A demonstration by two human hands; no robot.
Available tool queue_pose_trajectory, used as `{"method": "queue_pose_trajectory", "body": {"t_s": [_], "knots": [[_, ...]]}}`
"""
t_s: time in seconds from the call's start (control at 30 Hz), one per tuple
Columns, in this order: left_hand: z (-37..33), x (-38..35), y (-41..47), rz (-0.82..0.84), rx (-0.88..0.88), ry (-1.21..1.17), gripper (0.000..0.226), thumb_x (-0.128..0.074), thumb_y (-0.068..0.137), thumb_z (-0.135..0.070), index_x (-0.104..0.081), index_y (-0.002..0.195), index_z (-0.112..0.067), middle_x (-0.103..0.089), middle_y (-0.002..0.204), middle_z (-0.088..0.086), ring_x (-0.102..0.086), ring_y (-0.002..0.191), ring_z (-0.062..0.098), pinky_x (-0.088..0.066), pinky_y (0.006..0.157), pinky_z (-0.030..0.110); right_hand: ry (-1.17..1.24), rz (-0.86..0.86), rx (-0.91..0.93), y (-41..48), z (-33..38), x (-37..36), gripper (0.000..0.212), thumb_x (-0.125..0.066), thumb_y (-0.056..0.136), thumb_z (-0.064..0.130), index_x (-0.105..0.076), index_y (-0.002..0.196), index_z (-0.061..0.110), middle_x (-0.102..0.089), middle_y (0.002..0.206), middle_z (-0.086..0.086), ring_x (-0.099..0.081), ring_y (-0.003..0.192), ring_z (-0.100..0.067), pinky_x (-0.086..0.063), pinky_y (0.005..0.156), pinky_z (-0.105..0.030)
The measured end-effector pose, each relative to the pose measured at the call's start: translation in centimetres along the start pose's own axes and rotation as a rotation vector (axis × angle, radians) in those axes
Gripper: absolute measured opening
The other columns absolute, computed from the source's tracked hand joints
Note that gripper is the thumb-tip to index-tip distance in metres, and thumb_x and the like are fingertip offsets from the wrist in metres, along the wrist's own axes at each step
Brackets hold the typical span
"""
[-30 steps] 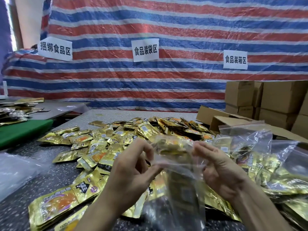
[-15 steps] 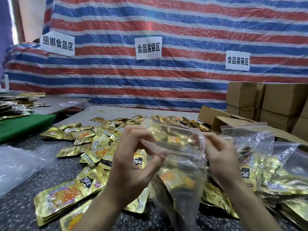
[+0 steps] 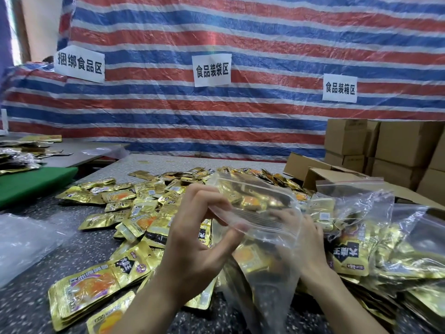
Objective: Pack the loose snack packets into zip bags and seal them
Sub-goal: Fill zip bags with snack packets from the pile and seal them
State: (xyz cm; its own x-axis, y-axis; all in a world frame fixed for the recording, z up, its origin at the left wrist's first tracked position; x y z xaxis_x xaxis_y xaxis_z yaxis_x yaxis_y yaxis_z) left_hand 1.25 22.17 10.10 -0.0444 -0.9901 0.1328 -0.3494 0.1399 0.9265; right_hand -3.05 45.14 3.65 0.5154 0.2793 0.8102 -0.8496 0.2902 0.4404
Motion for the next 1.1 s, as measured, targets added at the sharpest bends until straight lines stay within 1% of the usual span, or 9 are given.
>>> {"method": "queue_pose_trajectory", "body": {"t_s": [0.17, 0.27, 0.37, 0.5, 0.63, 0.7, 0.83, 0.97, 1.1], "knots": [[0.0, -0.1, -0.1, 0.018, 0.022, -0.005, 0.020, -0.067, 0.086, -0.028, -0.056, 0.097, -0.015, -0.051, 0.099, -0.001, -0.056, 0.090, 0.024, -0.053, 0.076, 0.042, 0.469, -0.229, -0.020, 0.0, -0.9, 2.3, 0.024, -0.070, 0.094, 0.024, -0.068, 0.118, 0.021, -0.069, 0.105, -0.001, -0.066, 0.096, -0.023, -0.057, 0.081, -0.047], [-0.4, -0.4, 0.0, 0.042, -0.007, 0.025, 0.019, -0.065, 0.086, -0.027, -0.056, 0.095, -0.012, -0.051, 0.099, -0.001, -0.055, 0.092, 0.020, -0.049, 0.079, 0.028, 0.760, -0.417, -0.125, -0.8, -2.0, 4.3, 0.013, -0.068, 0.093, 0.032, -0.070, 0.091, 0.019, -0.068, 0.078, -0.010, -0.065, 0.070, -0.032, -0.054, 0.058, -0.048], [-0.7, -0.5, 0.1, 0.051, -0.041, 0.110, 0.020, -0.064, 0.086, -0.028, -0.057, 0.095, -0.011, -0.053, 0.098, -0.001, -0.052, 0.095, 0.010, -0.040, 0.083, 0.013, 1.091, -0.513, -0.315, -1.4, -3.2, 5.6, 0.024, -0.072, 0.090, 0.035, -0.068, 0.078, 0.015, -0.067, 0.069, -0.005, -0.060, 0.066, -0.025, -0.049, 0.054, -0.038], [-0.4, -0.4, -0.1, 0.055, -0.015, 0.118, 0.022, -0.064, 0.085, -0.029, -0.059, 0.096, -0.010, -0.053, 0.107, 0.001, -0.053, 0.106, 0.011, -0.039, 0.090, 0.014, 1.606, -0.284, -0.423, -0.9, -0.9, 6.2, 0.023, -0.066, 0.092, 0.036, -0.071, 0.098, 0.015, -0.078, 0.099, -0.006, -0.070, 0.083, -0.016, -0.055, 0.073, -0.035], [-0.1, -0.6, -0.2, 0.082, 0.023, 0.095, 0.022, -0.063, 0.086, -0.032, -0.063, 0.102, -0.016, -0.054, 0.125, 0.003, -0.052, 0.124, 0.015, -0.037, 0.098, 0.013, 1.853, 0.030, -0.318, -0.4, 3.8, 8.1, 0.037, -0.051, 0.100, 0.036, -0.066, 0.120, 0.008, -0.078, 0.097, -0.009, -0.076, 0.079, -0.020, -0.059, 0.072, -0.060], [0.0, -0.9, -0.2, 0.113, 0.035, 0.082, 0.022, -0.062, 0.088, -0.034, -0.064, 0.103, -0.018, -0.052, 0.134, 0.001, -0.049, 0.130, 0.014, -0.036, 0.100, 0.013, 1.842, 0.108, -0.304, -0.5, 5.4, 8.8, 0.038, -0.049, 0.103, 0.036, -0.062, 0.122, 0.006, -0.076, 0.104, -0.017, -0.077, 0.083, -0.029, -0.058, 0.064, -0.064], [0.3, -1.2, -0.3, 0.139, 0.044, 0.084, 0.019, -0.063, 0.090, -0.035, -0.065, 0.104, -0.023, -0.048, 0.141, -0.003, -0.046, 0.132, 0.004, -0.032, 0.100, 0.006, 1.575, 0.112, -0.249, -0.8, 6.6, 9.8, 0.028, -0.054, 0.102, 0.033, -0.063, 0.104, 0.007, -0.076, 0.081, -0.010, -0.076, 0.069, -0.022, -0.057, 0.048, -0.039], [0.5, -0.8, -0.3, 0.101, 0.071, 0.071, 0.019, -0.064, 0.087, -0.034, -0.064, 0.104, -0.025, -0.049, 0.139, -0.003, -0.046, 0.134, 0.012, -0.034, 0.102, 0.012, 1.322, -0.017, -0.118, -0.5, 6.7, 11.6, 0.017, -0.056, 0.101, 0.028, -0.062, 0.095, 0.013, -0.072, 0.066, -0.001, -0.073, 0.061, -0.018, -0.057, 0.048, -0.035], [0.2, -0.2, -0.1, 0.036, 0.070, 0.050, 0.021, -0.067, 0.084, -0.036, -0.063, 0.098, -0.020, -0.051, 0.134, -0.003, -0.048, 0.132, 0.016, -0.039, 0.104, 0.021, 1.045, -0.187, 0.046, -0.9, 6.6, 13.9, 0.016, -0.059, 0.100, 0.030, -0.065, 0.087, 0.024, -0.072, 0.072, 0.005, -0.073, 0.068, -0.016, -0.059, 0.051, -0.034]]}}
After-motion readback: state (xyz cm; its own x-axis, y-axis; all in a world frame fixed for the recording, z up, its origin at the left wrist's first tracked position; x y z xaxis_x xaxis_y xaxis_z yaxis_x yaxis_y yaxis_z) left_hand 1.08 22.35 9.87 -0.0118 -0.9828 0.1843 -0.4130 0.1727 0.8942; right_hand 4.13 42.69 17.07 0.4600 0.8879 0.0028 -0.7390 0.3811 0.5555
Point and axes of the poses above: each hand's wrist, its own y-axis towards the middle knuckle, its own x-axis out of the back of the hand, z = x × y, the point moved 9 cm from there along y, towards the middle knuckle
